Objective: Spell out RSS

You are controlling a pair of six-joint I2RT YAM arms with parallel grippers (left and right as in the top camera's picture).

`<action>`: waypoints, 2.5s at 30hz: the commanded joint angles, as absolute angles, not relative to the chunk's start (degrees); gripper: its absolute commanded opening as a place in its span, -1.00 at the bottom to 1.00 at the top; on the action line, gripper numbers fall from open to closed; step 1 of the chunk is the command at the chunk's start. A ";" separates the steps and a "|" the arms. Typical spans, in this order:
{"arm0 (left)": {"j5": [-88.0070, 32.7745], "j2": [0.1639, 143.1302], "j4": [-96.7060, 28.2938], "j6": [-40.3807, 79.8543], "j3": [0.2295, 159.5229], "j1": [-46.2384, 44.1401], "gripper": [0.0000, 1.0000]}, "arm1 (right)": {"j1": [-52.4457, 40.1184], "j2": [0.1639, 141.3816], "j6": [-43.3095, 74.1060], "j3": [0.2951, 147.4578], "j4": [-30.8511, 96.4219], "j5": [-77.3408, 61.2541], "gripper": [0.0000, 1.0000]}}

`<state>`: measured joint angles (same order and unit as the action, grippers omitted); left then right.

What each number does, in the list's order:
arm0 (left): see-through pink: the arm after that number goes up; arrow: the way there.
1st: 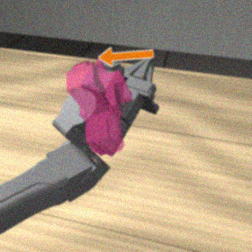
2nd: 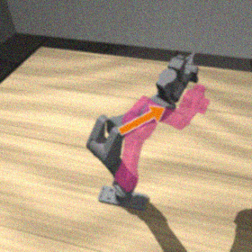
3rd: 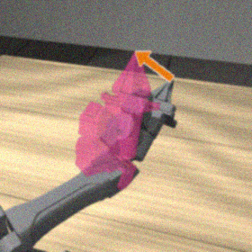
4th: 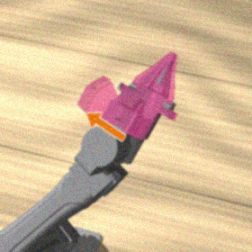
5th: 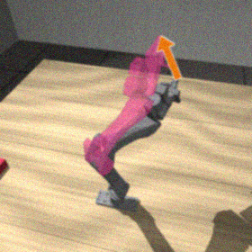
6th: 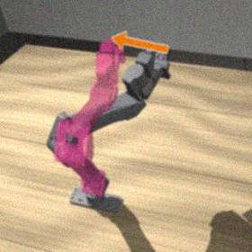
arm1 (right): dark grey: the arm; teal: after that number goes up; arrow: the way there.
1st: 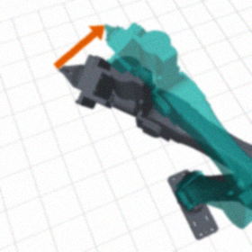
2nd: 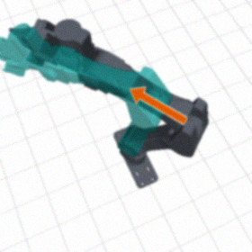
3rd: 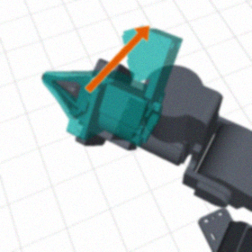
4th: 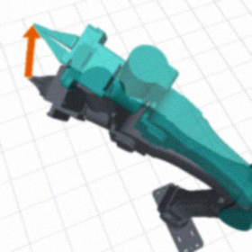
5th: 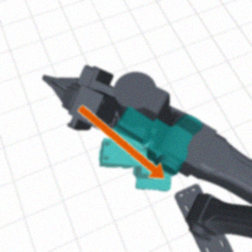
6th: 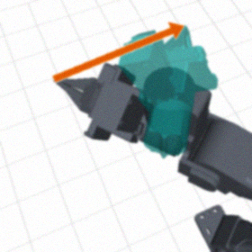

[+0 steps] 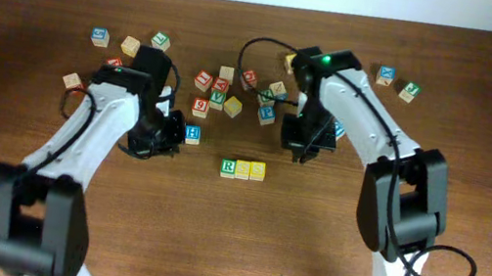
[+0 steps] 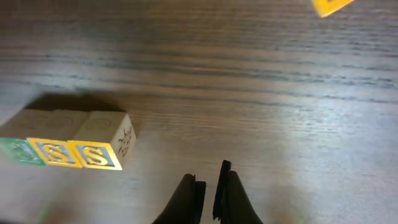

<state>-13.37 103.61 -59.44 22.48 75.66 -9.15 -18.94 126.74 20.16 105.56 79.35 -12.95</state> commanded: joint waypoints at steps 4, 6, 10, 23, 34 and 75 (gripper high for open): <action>-17.69 111.09 -55.24 21.63 75.79 -14.22 -1.00 | -15.75 126.72 15.05 97.01 76.71 -23.86 -0.91; -17.85 113.49 -54.02 22.92 75.79 -15.99 -1.00 | -16.93 126.72 15.79 94.76 73.56 -25.43 -0.92; -17.89 115.85 -51.00 23.51 75.79 -17.32 -1.00 | -18.90 126.72 20.03 93.17 68.42 -26.89 -0.92; -23.16 116.40 -48.86 23.51 75.79 -18.39 -1.00 | -22.22 126.76 21.52 93.17 64.86 -28.51 -0.92; -22.37 116.40 -49.12 21.58 75.81 -18.09 -1.00 | -21.58 126.69 21.50 93.93 65.14 -26.30 -0.92; -7.44 80.97 -59.24 20.93 78.11 -13.32 0.98 | -34.50 68.53 24.49 83.57 93.67 0.54 0.97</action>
<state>-8.03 81.89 -59.18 21.12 77.58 -13.47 -34.02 68.27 24.03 84.09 93.80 0.01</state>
